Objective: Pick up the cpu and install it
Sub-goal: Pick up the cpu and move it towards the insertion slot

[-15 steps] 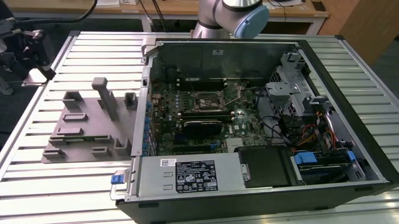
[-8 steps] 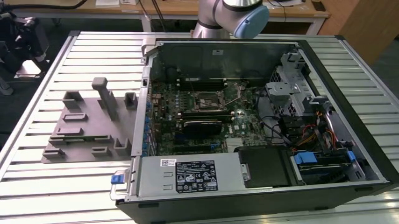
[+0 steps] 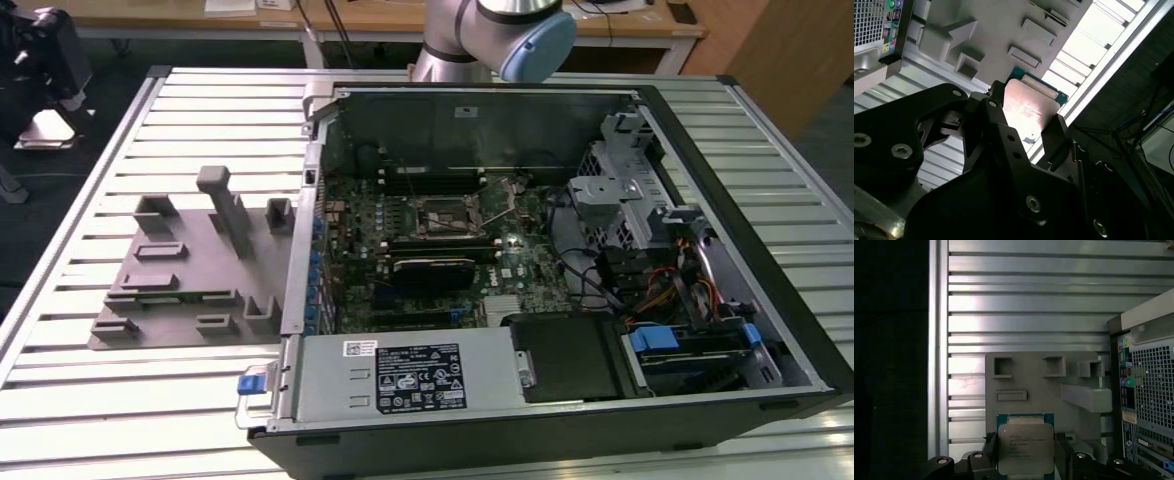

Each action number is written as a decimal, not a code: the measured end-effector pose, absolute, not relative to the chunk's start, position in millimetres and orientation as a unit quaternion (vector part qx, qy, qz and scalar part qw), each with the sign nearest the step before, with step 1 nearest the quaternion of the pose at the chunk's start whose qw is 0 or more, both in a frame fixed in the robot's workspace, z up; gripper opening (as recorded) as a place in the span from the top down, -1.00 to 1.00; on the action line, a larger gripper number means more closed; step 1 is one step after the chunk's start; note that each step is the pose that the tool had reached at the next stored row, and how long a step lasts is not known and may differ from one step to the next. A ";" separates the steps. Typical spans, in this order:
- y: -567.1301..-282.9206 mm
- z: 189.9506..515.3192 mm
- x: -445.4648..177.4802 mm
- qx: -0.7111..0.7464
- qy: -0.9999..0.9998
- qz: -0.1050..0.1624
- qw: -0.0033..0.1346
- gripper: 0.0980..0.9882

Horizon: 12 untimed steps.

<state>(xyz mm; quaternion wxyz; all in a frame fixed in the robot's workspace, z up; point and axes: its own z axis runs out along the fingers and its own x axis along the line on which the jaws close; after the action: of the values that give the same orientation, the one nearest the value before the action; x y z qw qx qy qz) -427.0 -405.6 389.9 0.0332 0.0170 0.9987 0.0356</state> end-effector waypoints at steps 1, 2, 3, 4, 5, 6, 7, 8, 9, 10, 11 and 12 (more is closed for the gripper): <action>-405.5 392.7 -427.0 0.017 0.999 0.036 0.033 0.00; -405.5 395.4 -427.0 0.017 0.999 0.036 0.034 0.00; -405.4 398.2 -427.0 0.017 0.999 0.036 0.034 0.00; -405.4 401.0 -427.0 0.017 0.999 0.036 0.034 0.00; -405.4 403.8 -427.0 0.017 0.999 0.036 0.034 0.00; -405.3 406.7 -427.0 0.017 0.999 0.036 0.035 0.00; -405.3 409.7 -427.0 0.017 0.999 0.036 0.035 0.00; -405.3 412.8 -426.9 0.017 0.999 0.036 0.035 0.00; -405.2 415.7 -427.0 0.017 0.999 0.036 0.036 0.00; -405.1 418.5 -427.0 0.017 0.999 0.036 0.036 0.00; -405.1 421.2 -427.0 0.017 0.999 0.036 0.036 0.00; -405.0 424.0 -427.0 0.017 0.999 0.036 0.037 0.00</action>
<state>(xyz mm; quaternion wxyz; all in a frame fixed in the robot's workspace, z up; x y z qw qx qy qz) -427.0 -405.0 424.0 0.0367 0.0169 0.9985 0.0356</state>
